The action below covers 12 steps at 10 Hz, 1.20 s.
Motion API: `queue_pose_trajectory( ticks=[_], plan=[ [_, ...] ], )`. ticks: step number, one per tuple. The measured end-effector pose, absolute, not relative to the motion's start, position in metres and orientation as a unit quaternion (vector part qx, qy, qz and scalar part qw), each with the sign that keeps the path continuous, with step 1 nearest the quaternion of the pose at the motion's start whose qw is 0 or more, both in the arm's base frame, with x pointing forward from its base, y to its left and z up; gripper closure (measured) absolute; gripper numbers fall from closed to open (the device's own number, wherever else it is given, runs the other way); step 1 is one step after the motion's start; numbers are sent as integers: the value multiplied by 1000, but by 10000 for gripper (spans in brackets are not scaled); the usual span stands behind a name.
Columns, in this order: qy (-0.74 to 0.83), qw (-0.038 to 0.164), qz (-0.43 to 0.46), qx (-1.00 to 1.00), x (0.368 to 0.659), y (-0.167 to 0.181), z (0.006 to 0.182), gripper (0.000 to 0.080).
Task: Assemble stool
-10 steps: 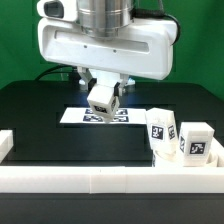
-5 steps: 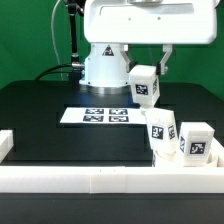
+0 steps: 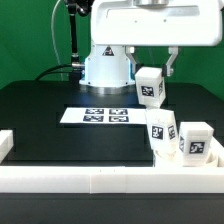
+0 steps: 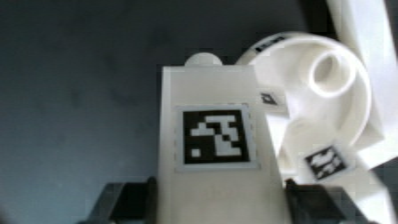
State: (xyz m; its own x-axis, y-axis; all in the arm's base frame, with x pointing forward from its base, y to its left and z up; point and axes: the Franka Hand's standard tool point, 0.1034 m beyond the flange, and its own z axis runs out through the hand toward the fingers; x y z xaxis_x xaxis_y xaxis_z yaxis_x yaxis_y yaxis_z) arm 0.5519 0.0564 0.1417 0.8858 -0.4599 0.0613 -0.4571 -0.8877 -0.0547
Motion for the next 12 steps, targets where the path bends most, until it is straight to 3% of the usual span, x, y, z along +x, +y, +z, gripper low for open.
queue_pose_trajectory(
  ticks=[5,8,9,12],
  plan=[
    [227,20,-35,-973,555,86,141,462],
    [213,19,-61,-975,589,102,139,462],
    [213,18,-59,-975,587,102,138,462],
    [230,38,-131,-964,590,129,134,462]
  ],
)
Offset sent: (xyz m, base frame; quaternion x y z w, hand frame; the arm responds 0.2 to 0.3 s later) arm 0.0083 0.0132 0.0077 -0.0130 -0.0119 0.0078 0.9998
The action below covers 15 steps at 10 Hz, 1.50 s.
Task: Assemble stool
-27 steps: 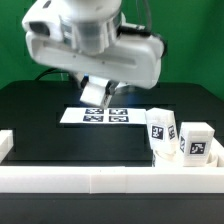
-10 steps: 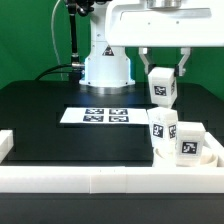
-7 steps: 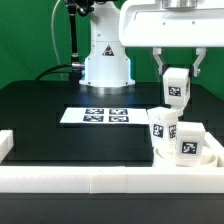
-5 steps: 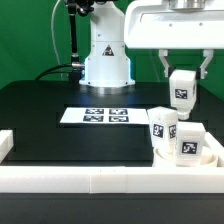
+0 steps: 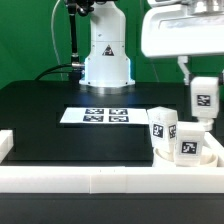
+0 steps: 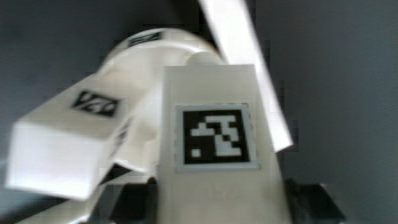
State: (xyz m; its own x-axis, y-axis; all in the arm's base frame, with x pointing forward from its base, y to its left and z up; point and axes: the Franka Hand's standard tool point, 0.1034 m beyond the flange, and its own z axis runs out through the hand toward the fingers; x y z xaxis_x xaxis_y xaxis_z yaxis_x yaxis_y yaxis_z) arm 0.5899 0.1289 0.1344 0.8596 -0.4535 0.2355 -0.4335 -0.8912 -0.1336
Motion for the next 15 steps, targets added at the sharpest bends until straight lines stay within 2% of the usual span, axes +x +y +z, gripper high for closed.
queue_pose_trajectory(
  ticks=[2,7,9,12,14,15],
  plan=[
    [225,43,-138,-964,598,142,138,462],
    [205,42,-165,-964,604,146,131,462],
    [200,60,-211,-955,607,159,133,462],
    [159,43,-209,-964,604,150,127,462],
    [119,21,-210,-970,605,125,125,462],
    [115,16,-211,-970,608,113,126,462]
  ],
)
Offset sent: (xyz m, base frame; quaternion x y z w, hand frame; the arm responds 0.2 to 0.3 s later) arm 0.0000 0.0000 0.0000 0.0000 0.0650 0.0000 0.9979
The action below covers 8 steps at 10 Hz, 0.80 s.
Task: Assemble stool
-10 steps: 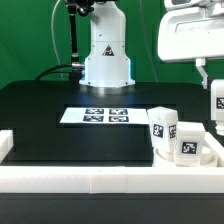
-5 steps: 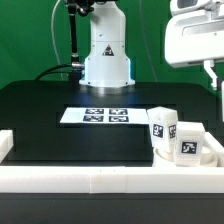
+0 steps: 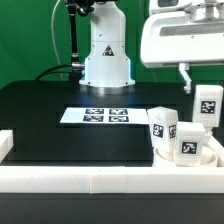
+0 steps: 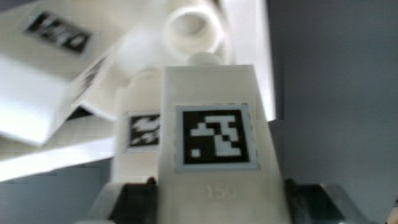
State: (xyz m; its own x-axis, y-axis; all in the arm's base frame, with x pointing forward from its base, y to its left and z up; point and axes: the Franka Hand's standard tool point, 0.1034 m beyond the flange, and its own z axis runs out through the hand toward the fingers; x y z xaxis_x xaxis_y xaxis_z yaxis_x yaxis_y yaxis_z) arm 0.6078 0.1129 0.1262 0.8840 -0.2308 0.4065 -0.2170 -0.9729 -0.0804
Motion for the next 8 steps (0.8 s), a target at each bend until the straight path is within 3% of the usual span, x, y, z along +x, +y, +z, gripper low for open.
queue_pose_trajectory(
  ticks=[8],
  plan=[
    [97,11,-201,-975,599,128,110,462]
  ],
)
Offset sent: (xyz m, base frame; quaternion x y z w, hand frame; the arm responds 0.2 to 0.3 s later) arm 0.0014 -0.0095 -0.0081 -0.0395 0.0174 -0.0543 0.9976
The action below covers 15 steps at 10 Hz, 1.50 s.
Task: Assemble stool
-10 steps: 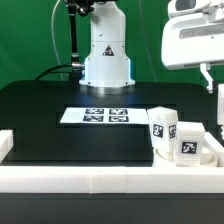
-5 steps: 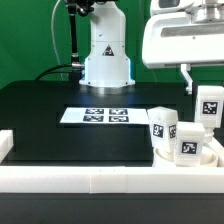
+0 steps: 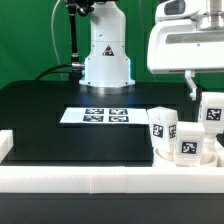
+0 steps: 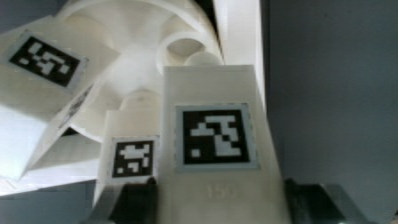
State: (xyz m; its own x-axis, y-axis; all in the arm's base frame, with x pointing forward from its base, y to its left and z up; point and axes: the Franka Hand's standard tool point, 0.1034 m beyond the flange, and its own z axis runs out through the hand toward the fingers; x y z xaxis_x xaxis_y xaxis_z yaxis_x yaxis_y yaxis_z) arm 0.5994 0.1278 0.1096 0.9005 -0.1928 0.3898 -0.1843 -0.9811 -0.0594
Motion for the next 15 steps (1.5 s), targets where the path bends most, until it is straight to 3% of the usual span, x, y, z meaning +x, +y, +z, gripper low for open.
queue_pose_trajectory(
  ticks=[15],
  plan=[
    [104,6,-197,-975,598,117,100,462]
  ],
)
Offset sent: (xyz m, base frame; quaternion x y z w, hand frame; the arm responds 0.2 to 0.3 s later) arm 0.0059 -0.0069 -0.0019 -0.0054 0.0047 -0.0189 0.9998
